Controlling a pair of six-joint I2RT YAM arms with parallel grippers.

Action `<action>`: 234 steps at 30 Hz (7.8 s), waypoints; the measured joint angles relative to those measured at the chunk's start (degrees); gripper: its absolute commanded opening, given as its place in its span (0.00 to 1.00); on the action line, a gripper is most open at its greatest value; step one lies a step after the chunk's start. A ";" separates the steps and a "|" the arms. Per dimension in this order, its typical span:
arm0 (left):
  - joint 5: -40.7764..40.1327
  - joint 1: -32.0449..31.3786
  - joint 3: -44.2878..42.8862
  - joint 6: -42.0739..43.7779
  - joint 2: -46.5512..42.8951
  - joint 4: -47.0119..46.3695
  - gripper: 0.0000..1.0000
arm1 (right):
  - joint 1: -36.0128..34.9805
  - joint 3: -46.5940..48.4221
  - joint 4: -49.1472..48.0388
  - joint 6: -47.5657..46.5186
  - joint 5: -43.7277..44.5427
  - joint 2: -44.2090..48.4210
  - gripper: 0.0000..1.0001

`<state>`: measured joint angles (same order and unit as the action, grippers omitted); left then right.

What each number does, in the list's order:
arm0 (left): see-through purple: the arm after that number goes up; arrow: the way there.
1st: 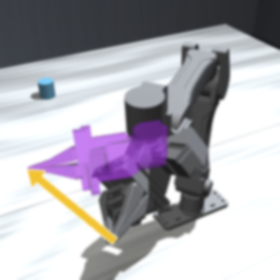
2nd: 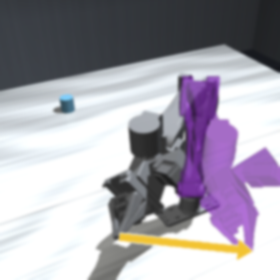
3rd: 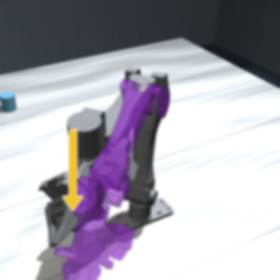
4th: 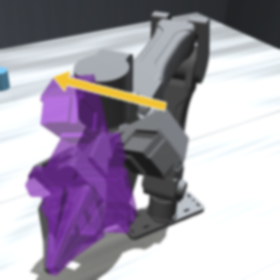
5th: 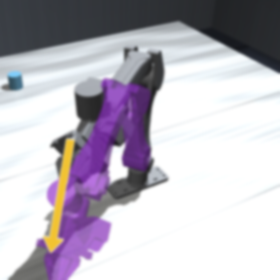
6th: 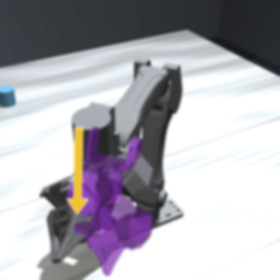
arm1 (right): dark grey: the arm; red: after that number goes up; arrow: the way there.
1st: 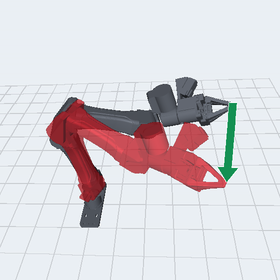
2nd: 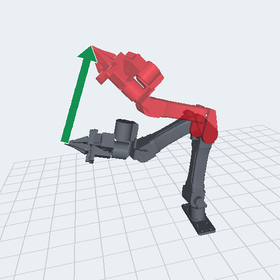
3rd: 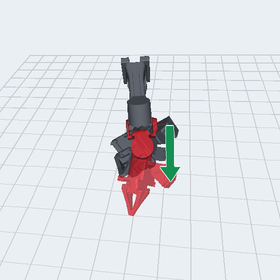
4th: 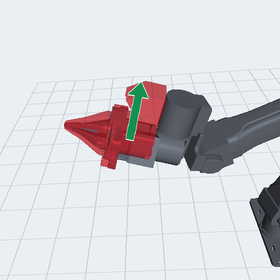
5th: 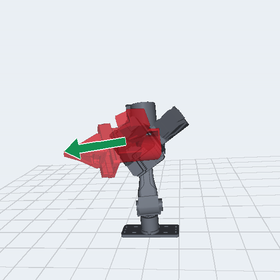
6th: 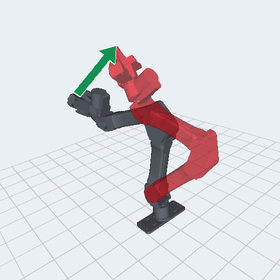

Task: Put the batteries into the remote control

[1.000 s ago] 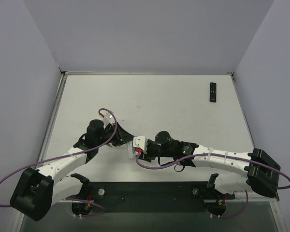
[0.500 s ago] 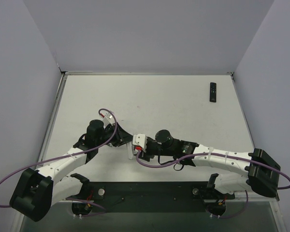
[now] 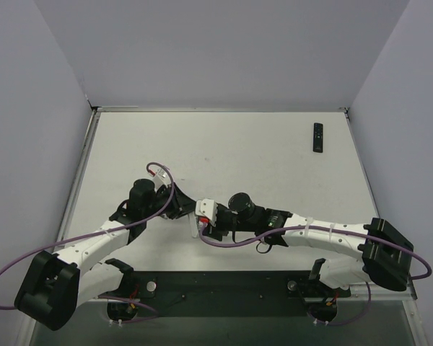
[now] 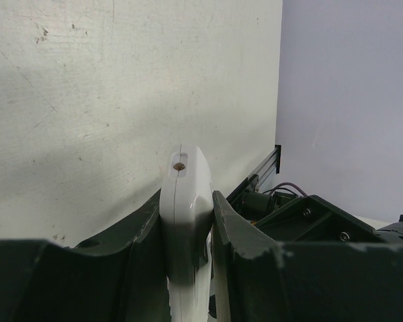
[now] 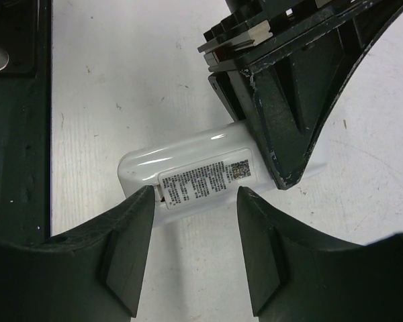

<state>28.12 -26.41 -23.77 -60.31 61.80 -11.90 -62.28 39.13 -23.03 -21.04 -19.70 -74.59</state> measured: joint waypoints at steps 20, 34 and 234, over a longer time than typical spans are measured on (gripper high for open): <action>-2.67 1.38 1.86 -2.29 0.02 -1.60 0.00 | -4.61 -4.52 -10.10 -8.72 12.50 -1.44 0.46; -8.90 0.83 1.73 -0.59 0.31 -2.19 0.00 | -5.07 -5.88 -17.05 -13.57 17.46 -5.03 0.45; -21.11 6.47 -9.84 20.74 -5.40 11.76 0.00 | 11.85 6.38 2.54 16.98 15.58 -9.18 0.75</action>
<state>7.01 -19.94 -33.61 -39.57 56.40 -0.14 -50.43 45.52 -20.49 -4.05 -4.12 -83.77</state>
